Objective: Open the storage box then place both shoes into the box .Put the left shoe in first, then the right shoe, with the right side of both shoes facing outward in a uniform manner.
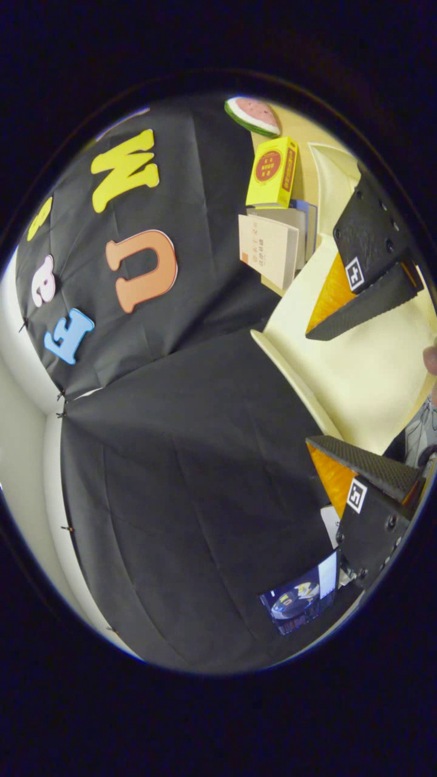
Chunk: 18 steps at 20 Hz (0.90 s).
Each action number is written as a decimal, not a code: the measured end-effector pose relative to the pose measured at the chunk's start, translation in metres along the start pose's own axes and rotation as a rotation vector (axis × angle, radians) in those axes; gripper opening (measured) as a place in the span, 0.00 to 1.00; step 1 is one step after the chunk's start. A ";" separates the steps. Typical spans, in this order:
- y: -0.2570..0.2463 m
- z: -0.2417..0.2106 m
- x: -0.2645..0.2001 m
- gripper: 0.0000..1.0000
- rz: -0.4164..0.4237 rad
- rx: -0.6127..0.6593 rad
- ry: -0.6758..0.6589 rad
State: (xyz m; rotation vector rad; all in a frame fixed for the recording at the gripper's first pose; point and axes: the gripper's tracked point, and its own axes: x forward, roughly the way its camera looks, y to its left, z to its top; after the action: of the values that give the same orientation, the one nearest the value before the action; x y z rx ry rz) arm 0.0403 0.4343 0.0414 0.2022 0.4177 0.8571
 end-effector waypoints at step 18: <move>-0.183 0.035 -0.193 0.95 -0.419 -0.210 -0.244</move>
State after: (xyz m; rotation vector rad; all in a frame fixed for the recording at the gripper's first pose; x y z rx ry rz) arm 0.0692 0.1692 0.0640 0.0210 0.1300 0.4518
